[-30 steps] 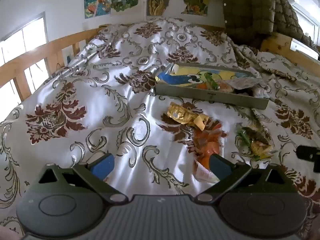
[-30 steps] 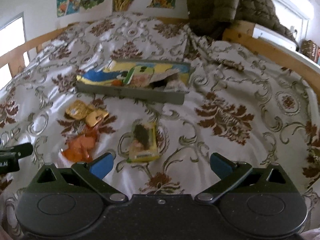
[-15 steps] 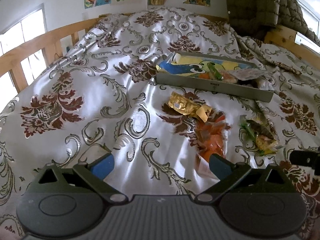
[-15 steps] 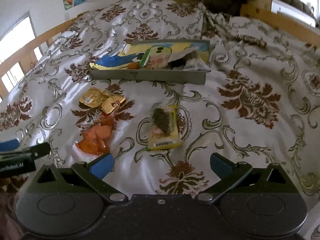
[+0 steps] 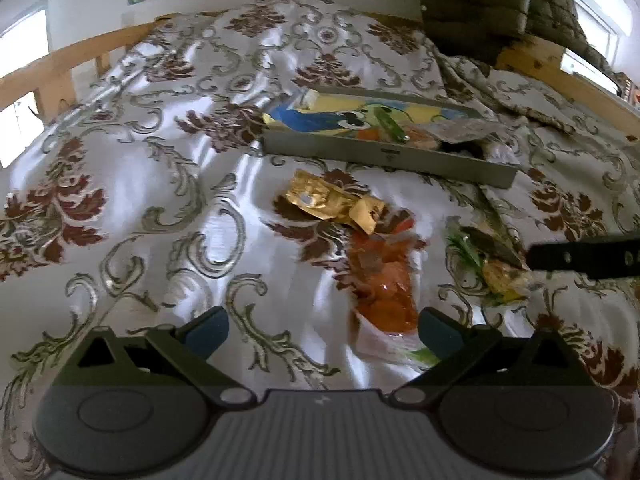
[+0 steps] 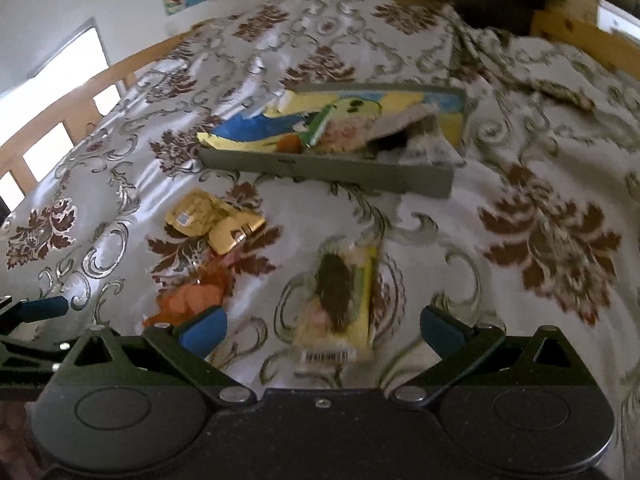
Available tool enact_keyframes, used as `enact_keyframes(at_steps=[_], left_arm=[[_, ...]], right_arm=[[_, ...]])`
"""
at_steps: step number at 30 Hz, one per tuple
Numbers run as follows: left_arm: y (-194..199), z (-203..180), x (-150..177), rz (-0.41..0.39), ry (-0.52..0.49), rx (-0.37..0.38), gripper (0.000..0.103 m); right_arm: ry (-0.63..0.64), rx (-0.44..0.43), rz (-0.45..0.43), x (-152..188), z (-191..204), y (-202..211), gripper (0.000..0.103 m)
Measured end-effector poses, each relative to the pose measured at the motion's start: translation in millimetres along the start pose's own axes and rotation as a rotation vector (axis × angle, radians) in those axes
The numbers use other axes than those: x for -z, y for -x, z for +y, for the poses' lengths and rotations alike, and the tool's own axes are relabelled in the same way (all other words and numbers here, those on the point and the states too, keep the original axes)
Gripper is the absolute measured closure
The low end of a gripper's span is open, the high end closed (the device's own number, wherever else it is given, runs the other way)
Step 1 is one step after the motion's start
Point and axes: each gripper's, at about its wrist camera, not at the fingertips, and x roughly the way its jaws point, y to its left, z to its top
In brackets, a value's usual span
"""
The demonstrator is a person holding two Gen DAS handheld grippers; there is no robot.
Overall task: Organize snacks
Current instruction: 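Lower the left gripper onto the orange candy bag while the right gripper lowers onto the small yellow packet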
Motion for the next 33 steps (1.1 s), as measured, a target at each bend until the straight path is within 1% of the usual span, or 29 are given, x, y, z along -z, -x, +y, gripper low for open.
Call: enact_keyframes(at_steps=[4, 7, 13, 16, 17, 21, 22, 24, 27, 28, 29, 30, 31, 33], left_arm=[[-5, -4, -2, 0.000, -0.019, 0.049, 0.000], [-8, -9, -3, -0.011, -0.044, 0.077, 0.000], [-24, -22, -8, -0.022, -0.116, 0.104, 0.000], [-34, -27, -10, -0.016, -0.146, 0.127, 0.000], [-36, -29, -10, -0.015, -0.158, 0.133, 0.000], [-44, -34, -10, -0.022, -0.199, 0.147, 0.001], [-46, -35, -10, -0.026, -0.204, 0.154, 0.001], [-48, -37, -11, -0.026, -0.207, 0.169, 0.003], [-54, -36, -13, -0.018, -0.202, 0.177, 0.011], [-55, -36, -13, -0.015, -0.199, 0.173, 0.016], [-58, -35, -13, -0.007, -0.195, 0.164, 0.021], [-59, -34, -14, 0.002, -0.188, 0.158, 0.024], [-61, -33, -14, 0.010, -0.177, 0.159, 0.028], [-63, -29, -14, 0.023, -0.155, 0.167, 0.033]], right_arm=[[0.075, -0.044, -0.011, -7, -2, -11, 0.001], [0.116, -0.078, 0.009, -10, -3, -18, 0.001], [0.131, -0.107, 0.039, -13, -9, -29, 0.003], [0.125, -0.111, 0.051, -15, -11, -35, 0.007], [0.124, -0.110, 0.052, -15, -12, -36, 0.010], [0.132, -0.111, 0.042, -16, -12, -41, 0.019], [0.136, -0.110, 0.040, -16, -11, -43, 0.019], [0.149, -0.105, 0.038, -17, -10, -47, 0.022], [0.185, -0.077, 0.042, -16, -7, -54, 0.028], [0.192, -0.068, 0.046, -16, -6, -56, 0.029], [0.196, -0.060, 0.051, -16, -6, -58, 0.032], [0.202, -0.045, 0.058, -16, -5, -60, 0.037], [0.211, -0.033, 0.059, -15, -4, -61, 0.039], [0.227, -0.027, 0.054, -14, -2, -63, 0.041]])
